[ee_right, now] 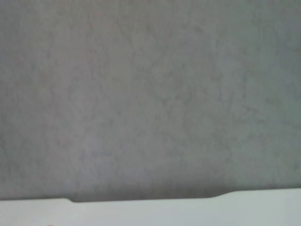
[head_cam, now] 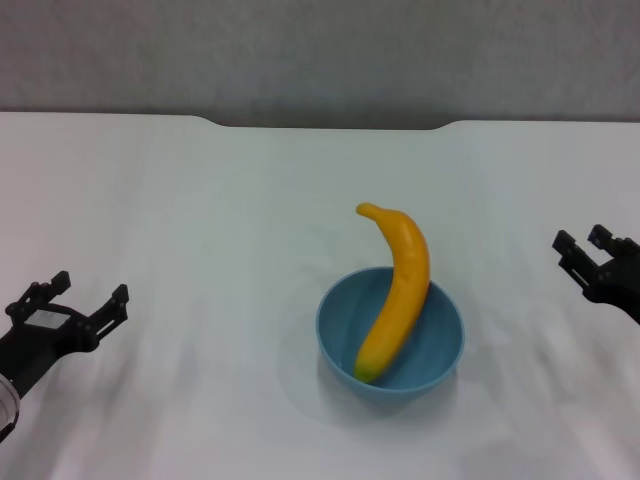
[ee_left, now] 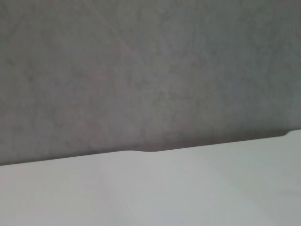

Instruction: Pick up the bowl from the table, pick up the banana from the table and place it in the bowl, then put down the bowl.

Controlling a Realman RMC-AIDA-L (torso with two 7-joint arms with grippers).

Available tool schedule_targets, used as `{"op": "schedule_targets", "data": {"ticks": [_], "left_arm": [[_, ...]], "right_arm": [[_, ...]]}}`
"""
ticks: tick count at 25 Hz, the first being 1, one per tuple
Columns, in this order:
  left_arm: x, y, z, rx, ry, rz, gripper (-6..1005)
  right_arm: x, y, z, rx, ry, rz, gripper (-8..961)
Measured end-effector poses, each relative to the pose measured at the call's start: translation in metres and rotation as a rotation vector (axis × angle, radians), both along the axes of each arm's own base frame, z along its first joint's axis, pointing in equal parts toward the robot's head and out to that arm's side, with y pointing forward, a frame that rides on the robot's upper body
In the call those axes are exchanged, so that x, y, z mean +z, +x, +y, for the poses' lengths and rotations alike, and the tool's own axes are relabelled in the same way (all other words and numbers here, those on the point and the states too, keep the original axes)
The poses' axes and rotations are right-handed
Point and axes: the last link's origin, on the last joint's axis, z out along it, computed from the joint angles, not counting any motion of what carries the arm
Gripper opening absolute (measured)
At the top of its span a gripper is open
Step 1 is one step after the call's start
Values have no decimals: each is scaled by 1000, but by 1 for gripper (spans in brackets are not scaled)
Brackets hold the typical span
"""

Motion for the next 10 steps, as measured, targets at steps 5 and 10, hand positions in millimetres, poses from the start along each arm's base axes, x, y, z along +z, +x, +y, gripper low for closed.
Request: {"op": "schedule_targets", "data": {"ticks": [5, 10], "left_arm": [[2, -2, 5, 34, 8, -35, 860], [6, -6, 6, 59, 27, -39, 860]], "right_arm": [[-3, 3, 5, -37, -19, -15, 555], [-6, -8, 15, -7, -30, -23, 555]]}}
